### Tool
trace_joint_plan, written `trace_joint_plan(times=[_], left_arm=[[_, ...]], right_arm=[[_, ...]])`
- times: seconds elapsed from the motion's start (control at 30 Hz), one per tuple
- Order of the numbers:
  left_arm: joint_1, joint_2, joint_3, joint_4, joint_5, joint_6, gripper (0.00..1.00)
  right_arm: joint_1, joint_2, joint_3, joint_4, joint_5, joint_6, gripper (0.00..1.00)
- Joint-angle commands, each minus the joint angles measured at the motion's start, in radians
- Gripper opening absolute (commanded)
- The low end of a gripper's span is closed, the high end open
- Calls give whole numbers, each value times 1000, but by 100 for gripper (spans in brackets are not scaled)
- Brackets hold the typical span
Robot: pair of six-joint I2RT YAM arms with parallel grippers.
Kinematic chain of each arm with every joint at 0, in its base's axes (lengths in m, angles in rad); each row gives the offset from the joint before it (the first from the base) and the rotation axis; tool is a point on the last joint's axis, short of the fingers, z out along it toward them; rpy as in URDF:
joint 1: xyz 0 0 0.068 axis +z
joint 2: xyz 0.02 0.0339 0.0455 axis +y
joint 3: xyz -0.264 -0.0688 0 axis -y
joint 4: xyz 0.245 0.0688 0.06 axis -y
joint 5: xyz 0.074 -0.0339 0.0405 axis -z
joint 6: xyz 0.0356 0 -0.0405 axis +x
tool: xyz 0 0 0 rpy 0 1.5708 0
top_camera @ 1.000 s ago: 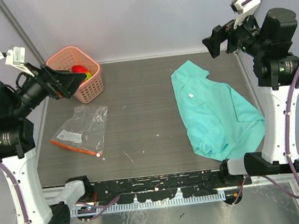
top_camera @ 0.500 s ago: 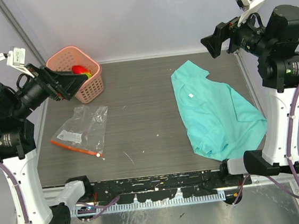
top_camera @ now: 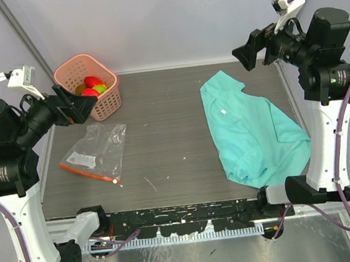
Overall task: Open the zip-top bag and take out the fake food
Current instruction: Reset both arms
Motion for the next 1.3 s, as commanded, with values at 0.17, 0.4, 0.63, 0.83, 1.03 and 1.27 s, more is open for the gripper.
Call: trace_joint_plan(times=[0.17,0.4,0.63,0.83,1.03,1.27], left_arm=[[-6,-37,-45,77,96,-23,98],[-6,-52,-91,146,177,-81,98],[-6,-69,-138,233,220,-153,98],[-6,-69,-130,199,182,-129,98],[-6,-77,-129,149,165,-92,98],[-5,-71,-124,165,179,-114,98]], right_arm=[[-3,-36,-30,74,-6,59,100],[-3,-43,-42,82,-33,63,100],[-3,-59,-82,73,-12,21,100],[-4,-57,-76,72,-32,26,100],[-5,-47,-83,71,-48,30,100],[-4,-23,-68,84,-87,68,100]])
